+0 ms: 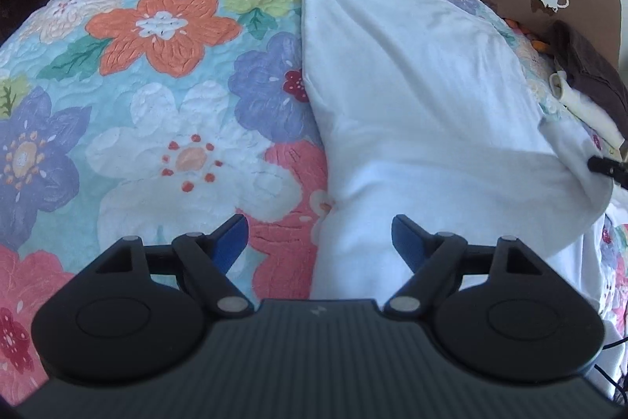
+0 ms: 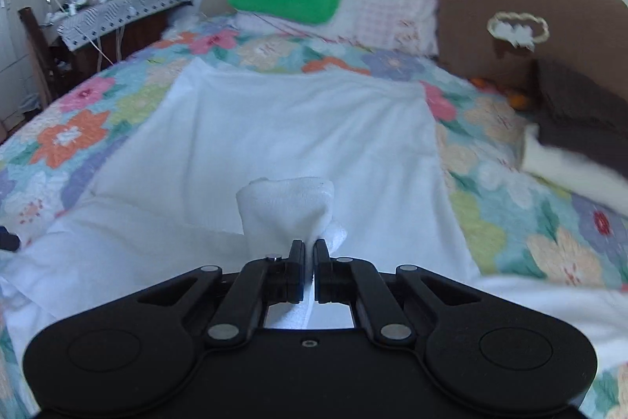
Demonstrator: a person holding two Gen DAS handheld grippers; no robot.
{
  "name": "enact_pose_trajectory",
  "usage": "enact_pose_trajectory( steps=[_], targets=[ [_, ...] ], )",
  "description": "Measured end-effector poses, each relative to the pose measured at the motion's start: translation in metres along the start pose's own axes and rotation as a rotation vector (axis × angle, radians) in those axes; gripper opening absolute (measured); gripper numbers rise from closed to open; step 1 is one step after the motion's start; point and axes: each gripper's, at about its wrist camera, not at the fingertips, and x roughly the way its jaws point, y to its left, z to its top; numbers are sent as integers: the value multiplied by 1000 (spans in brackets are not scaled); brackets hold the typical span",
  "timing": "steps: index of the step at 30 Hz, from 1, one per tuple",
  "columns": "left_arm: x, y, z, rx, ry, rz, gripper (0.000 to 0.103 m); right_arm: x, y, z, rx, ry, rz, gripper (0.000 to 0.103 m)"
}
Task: Fold clothes
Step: 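Grasp the hem with the right gripper and pull it toward the folded side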
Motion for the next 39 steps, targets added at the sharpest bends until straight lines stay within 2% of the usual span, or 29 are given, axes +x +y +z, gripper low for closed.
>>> enact_pose_trajectory(
  steps=[5, 9, 11, 13, 14, 16, 17, 18, 19, 21, 23, 25, 27, 30, 32, 39],
  targets=[
    [13, -18, -4, 61, 49, 12, 80, 20, -35, -46, 107, 116, -54, 4],
    [27, -30, -10, 82, 92, 22, 80, 19, -50, -43, 181, 117, 6, 10],
    [33, -33, -13, 94, 111, 32, 80, 21, -53, -41, 214, 116, 31, 17],
    [36, -31, -14, 93, 127, 30, 80, 26, -54, -42, 245, 125, 56, 37],
    [36, -28, -14, 88, 130, 27, 80, 30, -54, -42, 260, 132, 69, 39],
    [31, -20, -13, 76, 116, 27, 80, 39, -53, -41, 277, 149, 100, 39],
    [26, -17, -13, 77, 82, 18, 74, 42, -50, -39, 253, 145, 126, 34],
    [22, -13, -13, 79, 50, 7, 68, 45, -47, -36, 226, 139, 152, 5],
    [17, -12, -13, 84, 25, -33, 63, 44, -41, -31, 175, 121, 155, 7],
    [16, -10, -11, 54, 32, -87, 60, 31, -32, -18, 93, 37, 104, 7],
    [19, -14, -12, 55, 44, -78, 59, 8, -38, -14, 126, -38, 110, 7],
    [24, -18, -13, 82, 66, -36, 59, -13, -47, -16, 184, -91, 102, 7],
    [28, -20, -14, 87, 88, -8, 60, -8, -52, -36, 174, -9, 34, 7],
    [27, -23, -15, 99, 92, -11, 60, 5, -54, -67, 163, 106, -70, 9],
    [27, -29, -16, 128, 89, -2, 62, 9, -61, -77, 211, 132, -65, 9],
    [32, -42, -19, 175, 109, -45, 66, -4, -80, -63, 247, 49, -41, 11]
  ],
)
